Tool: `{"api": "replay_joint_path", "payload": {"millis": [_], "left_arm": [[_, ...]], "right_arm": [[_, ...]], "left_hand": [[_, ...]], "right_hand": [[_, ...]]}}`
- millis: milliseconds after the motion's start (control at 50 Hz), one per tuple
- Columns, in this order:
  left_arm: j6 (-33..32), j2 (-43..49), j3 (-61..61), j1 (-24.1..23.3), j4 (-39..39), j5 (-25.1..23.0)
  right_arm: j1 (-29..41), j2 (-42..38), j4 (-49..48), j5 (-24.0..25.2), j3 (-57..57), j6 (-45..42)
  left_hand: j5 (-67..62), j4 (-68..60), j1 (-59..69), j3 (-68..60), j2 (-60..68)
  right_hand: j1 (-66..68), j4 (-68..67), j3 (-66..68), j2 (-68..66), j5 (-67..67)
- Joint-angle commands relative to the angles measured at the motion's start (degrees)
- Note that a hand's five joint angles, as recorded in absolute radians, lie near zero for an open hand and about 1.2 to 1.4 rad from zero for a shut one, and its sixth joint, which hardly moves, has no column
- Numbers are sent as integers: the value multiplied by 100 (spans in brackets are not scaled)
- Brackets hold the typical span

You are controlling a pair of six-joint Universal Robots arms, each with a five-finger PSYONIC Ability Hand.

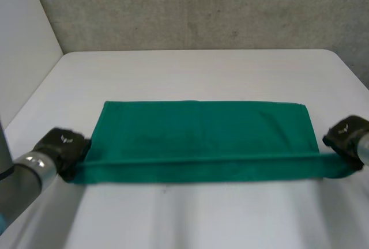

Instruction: Fold the towel.

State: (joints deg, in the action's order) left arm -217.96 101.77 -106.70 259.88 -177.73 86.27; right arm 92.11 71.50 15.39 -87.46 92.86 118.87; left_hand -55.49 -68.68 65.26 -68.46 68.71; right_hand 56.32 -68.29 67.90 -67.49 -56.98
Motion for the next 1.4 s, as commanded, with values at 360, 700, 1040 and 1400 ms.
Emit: {"api": "replay_joint_path", "payload": {"millis": [360, 700, 1040, 1400], "left_arm": [[237, 3744, 3752, -702, -2810, 188], [175, 3991, 3999, -790, -3575, -322], [254, 2164, 2067, -825, -3576, -58], [421, 1336, 756, -1027, -3602, -84]], "right_arm": [[615, -2694, -1917, -421, -2878, 1499], [641, -3178, -2172, -746, -3529, 2254], [527, -1087, -1751, -35, -1641, 3186], [-290, -1173, -1828, 458, -400, 3617]], "left_hand": [[-1451, -1132, 1474, -1154, 1129], [5543, 5862, -5520, 5841, -5865], [5544, 5863, -5521, 5841, -5866], [5549, 5868, -5526, 5846, -5871]], "right_hand": [[2368, -1171, 1210, -1251, -1302], [-4632, 5829, -5790, 5749, 5698], [-4632, 5829, -5790, 5749, 5698], [-2264, 3461, -3422, 3382, 3330]]}}
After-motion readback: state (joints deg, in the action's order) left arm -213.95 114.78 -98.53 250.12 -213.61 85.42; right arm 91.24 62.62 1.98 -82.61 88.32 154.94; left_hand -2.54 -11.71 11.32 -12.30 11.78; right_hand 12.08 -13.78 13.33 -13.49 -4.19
